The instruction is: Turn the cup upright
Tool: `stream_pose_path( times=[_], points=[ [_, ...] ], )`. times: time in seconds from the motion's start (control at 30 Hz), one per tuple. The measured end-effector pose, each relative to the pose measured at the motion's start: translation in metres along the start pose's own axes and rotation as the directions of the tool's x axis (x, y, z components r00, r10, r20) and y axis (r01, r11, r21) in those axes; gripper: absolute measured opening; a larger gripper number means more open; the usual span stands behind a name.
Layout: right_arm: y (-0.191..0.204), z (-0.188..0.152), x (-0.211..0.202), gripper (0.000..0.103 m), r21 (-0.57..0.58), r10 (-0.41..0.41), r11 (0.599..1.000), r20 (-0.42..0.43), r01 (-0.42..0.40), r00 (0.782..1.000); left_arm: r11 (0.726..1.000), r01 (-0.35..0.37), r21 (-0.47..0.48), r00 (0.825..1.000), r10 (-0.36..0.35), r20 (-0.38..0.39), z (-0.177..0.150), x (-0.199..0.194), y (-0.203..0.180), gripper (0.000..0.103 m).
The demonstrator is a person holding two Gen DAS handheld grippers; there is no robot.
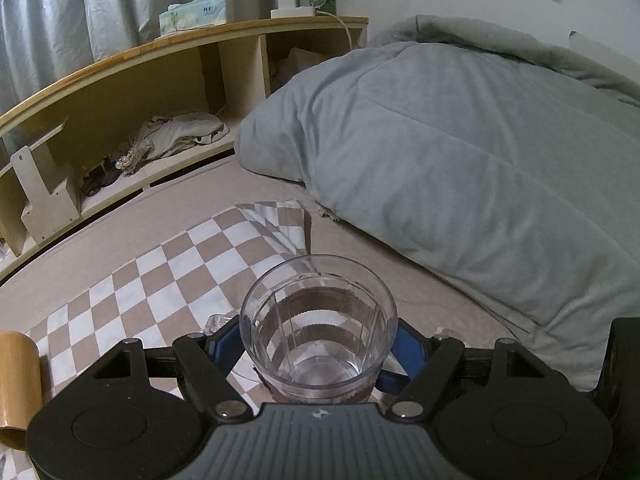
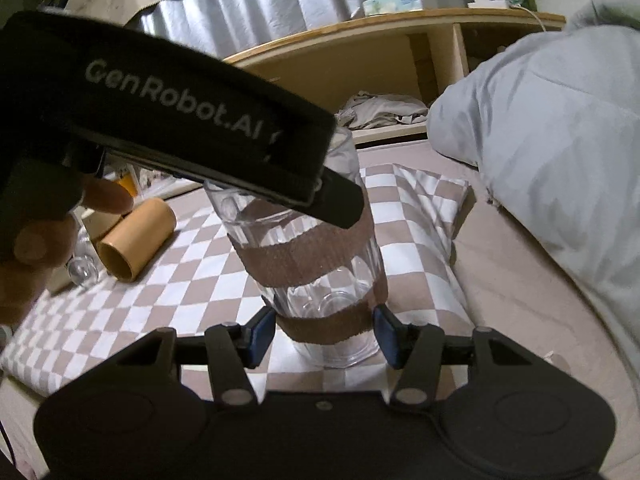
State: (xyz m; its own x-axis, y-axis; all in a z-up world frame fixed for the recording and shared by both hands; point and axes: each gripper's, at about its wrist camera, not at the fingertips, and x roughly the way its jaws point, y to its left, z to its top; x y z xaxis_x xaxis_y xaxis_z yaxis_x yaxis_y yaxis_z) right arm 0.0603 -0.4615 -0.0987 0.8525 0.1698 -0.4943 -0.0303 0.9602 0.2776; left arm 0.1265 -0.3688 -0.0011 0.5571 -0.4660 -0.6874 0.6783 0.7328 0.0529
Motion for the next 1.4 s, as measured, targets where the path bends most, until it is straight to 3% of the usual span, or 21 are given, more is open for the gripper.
stream_pose_path(
  times=[0.13,0.23,0.67,0.8,1.27,1.4],
  points=[
    [-0.001,-0.001,0.000,0.056,0.007,0.007,1.000,-0.003,-0.007,1.000,0.999,0.028,-0.043,1.000,-0.029,-0.011,0.002,-0.001,0.006,0.078],
    [-0.002,-0.001,-0.001,0.056,0.023,0.009,1.000,-0.007,-0.009,1.000,0.997,0.042,-0.059,0.999,-0.044,-0.021,0.001,-0.005,0.011,0.085],
    [0.016,0.008,-0.035,0.065,-0.050,-0.073,0.996,0.003,0.073,0.997,0.987,0.044,-0.155,0.998,-0.036,0.052,-0.021,-0.059,0.045,0.089],
    [0.026,0.014,-0.054,0.067,-0.057,-0.103,0.993,0.023,0.104,0.994,0.985,0.031,-0.172,0.996,-0.015,0.089,-0.033,-0.084,0.058,0.095],
    [0.073,0.025,-0.124,0.098,-0.070,-0.214,0.972,0.114,0.223,0.970,0.983,-0.043,-0.181,0.976,0.080,0.204,-0.089,-0.168,0.086,0.103],
    [0.087,0.021,-0.141,0.101,-0.076,-0.258,0.960,0.137,0.270,0.956,0.979,-0.048,-0.197,0.971,0.092,0.219,-0.103,-0.185,0.090,0.103]
  ],
)
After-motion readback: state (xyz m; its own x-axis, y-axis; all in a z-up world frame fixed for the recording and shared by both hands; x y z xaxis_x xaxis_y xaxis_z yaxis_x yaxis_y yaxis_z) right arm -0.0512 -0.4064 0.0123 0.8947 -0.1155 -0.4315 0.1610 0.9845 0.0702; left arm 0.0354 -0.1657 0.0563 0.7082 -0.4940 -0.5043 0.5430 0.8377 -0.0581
